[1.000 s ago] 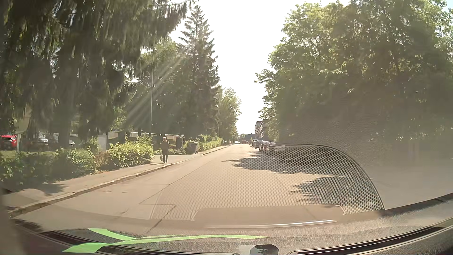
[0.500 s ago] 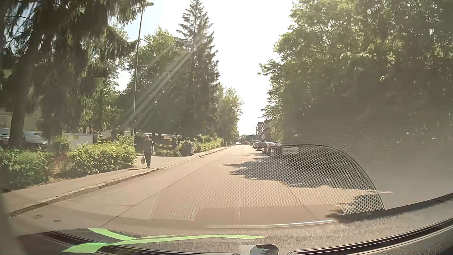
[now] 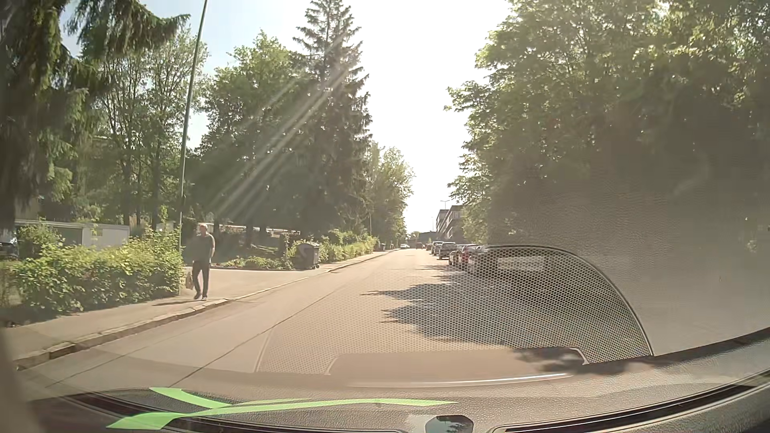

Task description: Follow the waypoints while adhering to traffic rules and regulations

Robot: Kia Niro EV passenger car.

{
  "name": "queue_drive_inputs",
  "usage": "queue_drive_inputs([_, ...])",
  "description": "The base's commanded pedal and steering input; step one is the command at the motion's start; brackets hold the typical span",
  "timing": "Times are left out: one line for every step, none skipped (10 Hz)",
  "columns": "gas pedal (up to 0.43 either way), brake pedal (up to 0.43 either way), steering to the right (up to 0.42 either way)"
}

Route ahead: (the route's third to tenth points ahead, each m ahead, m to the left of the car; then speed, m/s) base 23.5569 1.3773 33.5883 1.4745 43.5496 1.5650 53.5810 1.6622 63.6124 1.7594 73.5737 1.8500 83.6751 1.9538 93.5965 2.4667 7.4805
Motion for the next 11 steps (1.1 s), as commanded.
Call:
queue_drive_inputs([0.189, 0.0, -0.004])
queue_drive_inputs([0.189, 0.0, -0.004])
queue_drive_inputs([0.189, 0.0, -0.004])
queue_drive_inputs([0.189, 0.0, -0.004])
queue_drive_inputs([0.189, 0.0, -0.004])
queue_drive_inputs([0.189, 0.0, -0.002])
queue_drive_inputs([0.189, 0.0, -0.002])
queue_drive_inputs([0.189, 0.0, -0.001])
queue_drive_inputs([0.189, 0.0, -0.001])
queue_drive_inputs([0.189, 0.0, 0.001])
queue_drive_inputs([0.189, 0.0, 0.004])
